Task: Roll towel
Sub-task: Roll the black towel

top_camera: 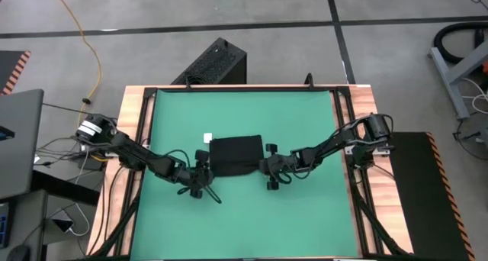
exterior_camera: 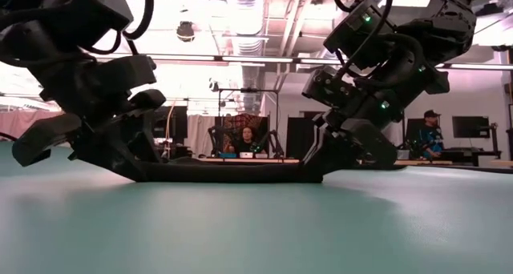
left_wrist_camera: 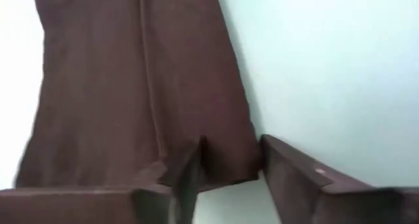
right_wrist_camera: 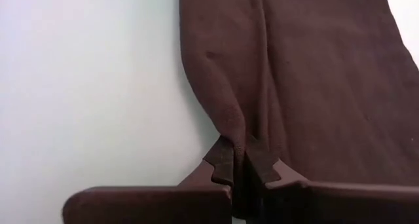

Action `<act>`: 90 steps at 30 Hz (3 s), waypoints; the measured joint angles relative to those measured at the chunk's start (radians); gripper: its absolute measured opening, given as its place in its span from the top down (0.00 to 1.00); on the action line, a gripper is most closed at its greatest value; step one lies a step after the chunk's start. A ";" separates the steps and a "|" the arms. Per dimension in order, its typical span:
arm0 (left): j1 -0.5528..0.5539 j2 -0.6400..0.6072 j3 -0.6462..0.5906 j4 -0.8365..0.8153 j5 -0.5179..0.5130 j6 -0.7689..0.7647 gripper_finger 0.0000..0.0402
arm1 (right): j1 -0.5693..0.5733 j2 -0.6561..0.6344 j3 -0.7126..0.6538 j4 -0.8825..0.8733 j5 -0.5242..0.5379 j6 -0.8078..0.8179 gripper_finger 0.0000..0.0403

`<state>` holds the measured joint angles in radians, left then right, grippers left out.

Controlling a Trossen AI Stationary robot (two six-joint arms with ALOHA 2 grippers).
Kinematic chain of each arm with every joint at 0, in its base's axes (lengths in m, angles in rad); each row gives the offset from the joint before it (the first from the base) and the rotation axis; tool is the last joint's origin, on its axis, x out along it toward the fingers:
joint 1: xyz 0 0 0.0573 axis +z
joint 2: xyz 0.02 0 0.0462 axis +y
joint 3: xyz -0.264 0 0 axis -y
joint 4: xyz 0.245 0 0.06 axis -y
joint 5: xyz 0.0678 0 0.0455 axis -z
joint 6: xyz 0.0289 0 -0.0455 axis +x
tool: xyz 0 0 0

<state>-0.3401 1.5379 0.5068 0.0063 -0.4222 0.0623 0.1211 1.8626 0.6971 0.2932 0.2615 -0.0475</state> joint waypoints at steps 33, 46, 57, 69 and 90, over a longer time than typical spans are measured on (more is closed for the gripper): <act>0.141 -0.038 0.116 -0.068 0.194 -0.202 1.00 | -0.097 -0.176 0.219 -0.507 -0.159 0.284 0.96; 0.259 -0.120 0.124 -0.076 0.262 -0.113 1.00 | -0.176 -0.179 0.261 -0.612 -0.158 0.423 0.96; 0.356 -0.063 0.100 -0.011 0.318 -0.055 1.00 | -0.229 -0.171 0.261 -0.610 -0.174 0.447 0.96; 0.363 -0.073 0.134 -0.018 0.539 -0.161 1.00 | -0.174 -0.184 0.261 -0.633 -0.238 0.495 0.96; 0.396 -0.080 0.198 -0.110 0.557 -0.276 1.00 | -0.192 -0.235 0.261 -0.684 -0.362 0.649 0.96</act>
<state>0.0555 1.4582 0.7052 -0.1039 0.1347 -0.2133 -0.0713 1.6278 0.9581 -0.3909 -0.1009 0.6018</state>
